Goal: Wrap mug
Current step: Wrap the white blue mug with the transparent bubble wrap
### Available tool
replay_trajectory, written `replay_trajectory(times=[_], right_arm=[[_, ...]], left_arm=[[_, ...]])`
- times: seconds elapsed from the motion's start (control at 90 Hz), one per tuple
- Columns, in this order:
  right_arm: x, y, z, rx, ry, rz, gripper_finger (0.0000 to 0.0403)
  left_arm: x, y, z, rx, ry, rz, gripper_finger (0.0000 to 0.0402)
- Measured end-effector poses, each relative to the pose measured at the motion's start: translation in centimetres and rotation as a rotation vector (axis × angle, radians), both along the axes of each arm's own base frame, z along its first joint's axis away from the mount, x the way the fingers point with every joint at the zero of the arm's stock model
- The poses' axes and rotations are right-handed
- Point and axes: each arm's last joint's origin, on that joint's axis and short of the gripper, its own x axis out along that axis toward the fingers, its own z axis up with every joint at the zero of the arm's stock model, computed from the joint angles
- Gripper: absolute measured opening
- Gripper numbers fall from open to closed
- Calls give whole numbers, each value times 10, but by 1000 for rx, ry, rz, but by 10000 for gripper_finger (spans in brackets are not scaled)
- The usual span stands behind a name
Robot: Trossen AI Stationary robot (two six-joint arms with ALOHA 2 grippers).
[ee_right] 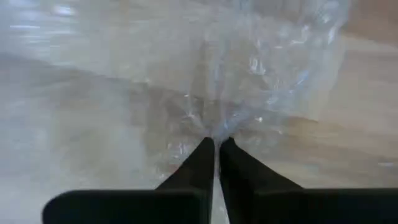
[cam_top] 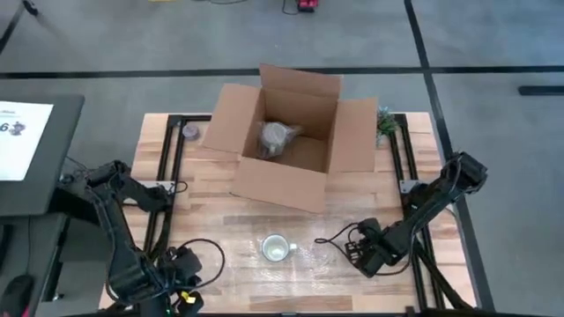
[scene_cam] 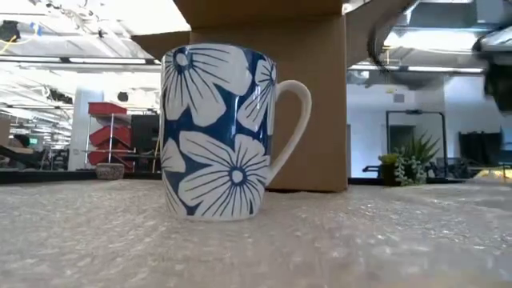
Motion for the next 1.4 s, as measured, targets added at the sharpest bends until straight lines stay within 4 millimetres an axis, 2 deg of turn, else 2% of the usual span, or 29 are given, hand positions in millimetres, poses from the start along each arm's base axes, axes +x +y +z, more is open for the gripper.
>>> replay_trajectory(times=[0.256,0.4,0.622,0.833,0.944,1.067,1.167,1.4], right_arm=[[42,12,84,-58,-282,73,1],[67,6,127,-91,-469,98,0],[104,-8,160,-127,-763,139,0],[147,-8,162,-153,-1008,175,0],[170,-3,153,-123,-1113,191,0],[193,3,134,-88,-1189,207,0],[204,6,117,-58,-1192,209,0],[215,13,86,-9,-1123,183,0]], left_arm=[[-7,10,10,35,-9,-66,0],[-7,12,13,79,-58,-108,0],[-6,12,14,132,-82,-173,0],[-6,13,14,182,-85,-252,0],[-5,13,14,203,-90,-277,0],[-5,13,14,215,-91,-294,0],[-5,13,14,222,-93,-303,0],[-5,13,14,221,-96,-306,0]])
